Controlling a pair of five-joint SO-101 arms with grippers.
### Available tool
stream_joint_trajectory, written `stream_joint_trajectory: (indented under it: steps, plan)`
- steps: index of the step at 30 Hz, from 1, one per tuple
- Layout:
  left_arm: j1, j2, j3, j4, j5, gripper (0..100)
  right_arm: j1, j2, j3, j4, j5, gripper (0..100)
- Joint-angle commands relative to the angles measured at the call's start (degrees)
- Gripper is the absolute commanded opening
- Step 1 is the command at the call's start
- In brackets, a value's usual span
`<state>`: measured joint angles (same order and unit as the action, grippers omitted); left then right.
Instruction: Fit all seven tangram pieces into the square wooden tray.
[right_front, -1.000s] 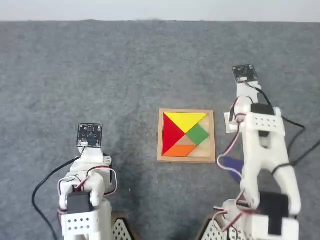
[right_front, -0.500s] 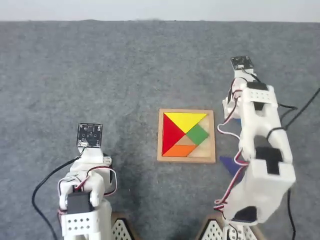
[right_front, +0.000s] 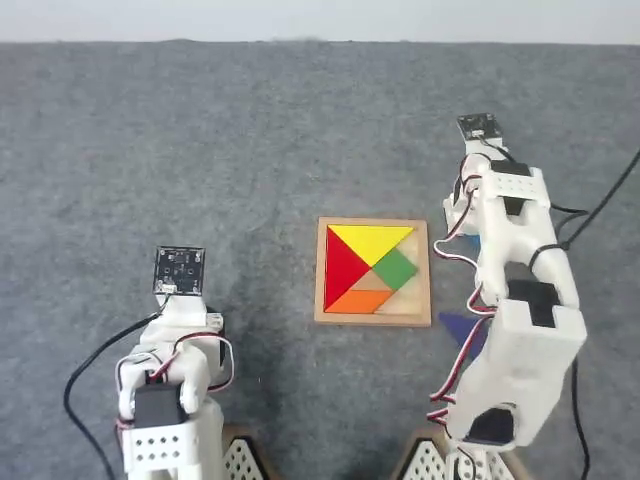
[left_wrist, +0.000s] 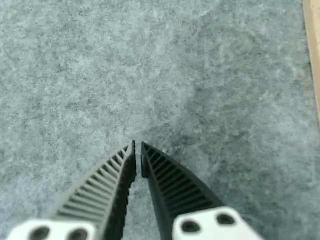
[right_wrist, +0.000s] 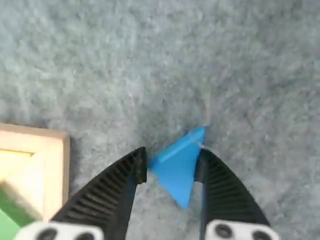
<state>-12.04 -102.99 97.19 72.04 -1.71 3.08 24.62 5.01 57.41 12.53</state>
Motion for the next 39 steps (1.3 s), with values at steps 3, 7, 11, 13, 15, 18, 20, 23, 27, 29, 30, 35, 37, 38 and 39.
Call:
stream_joint_trajectory:
  steps: [3,7,11,13,15,18,20,23,27,29,30,35,37,38,39]
  plan:
    - [-0.09,-1.05,-0.75,0.18,0.97,2,0.57,-0.66,-2.9,0.84,0.62,10.4]
    - [-0.09,-1.05,-0.75,0.18,0.97,2,0.57,-1.27,-2.9,1.71,0.53,10.1]
    - [-0.09,-1.05,-0.75,0.18,0.97,2,-0.04,-4.0,-2.73,5.05,0.35,10.1]
    - [-0.09,-1.05,-0.75,0.18,0.97,2,-0.31,-6.9,-2.73,6.73,0.35,10.1]
    - [-0.09,-1.05,-0.75,0.18,0.97,2,-0.84,-10.07,-1.58,7.6,0.26,10.1]
    - [-0.09,-1.05,-0.75,0.18,0.97,2,-3.74,-14.9,2.11,7.69,0.26,10.1]
    - [-0.09,-1.05,-0.75,0.18,0.97,2,-6.9,-17.98,4.66,7.6,-0.09,10.1]
    - [-0.09,-1.05,-0.75,0.18,0.97,2,-12.26,-21.85,7.21,7.6,-2.37,10.1]
    - [-0.09,-1.05,-0.75,0.18,0.97,2,-17.89,-23.34,8.35,7.69,-4.13,10.1]
    - [-0.09,-1.05,-0.75,0.18,0.97,2,-19.3,-23.34,8.53,7.69,-4.84,10.1]
    - [-0.09,-1.05,-0.75,0.18,0.97,2,-19.38,-23.34,8.53,7.96,-4.92,10.2]
    - [-0.09,-1.05,-0.75,0.18,0.97,2,-14.46,-23.87,8.62,9.36,-3.43,10.7]
    - [-0.09,-1.05,-0.75,0.18,0.97,2,-11.91,-23.25,8.88,10.95,-1.49,13.2]
    - [-0.09,-1.05,-0.75,0.18,0.97,2,-10.95,-23.25,9.93,10.77,-1.41,15.1]
    - [-0.09,-1.05,-0.75,0.18,0.97,2,-10.24,-23.43,11.25,9.45,-0.97,16.7]
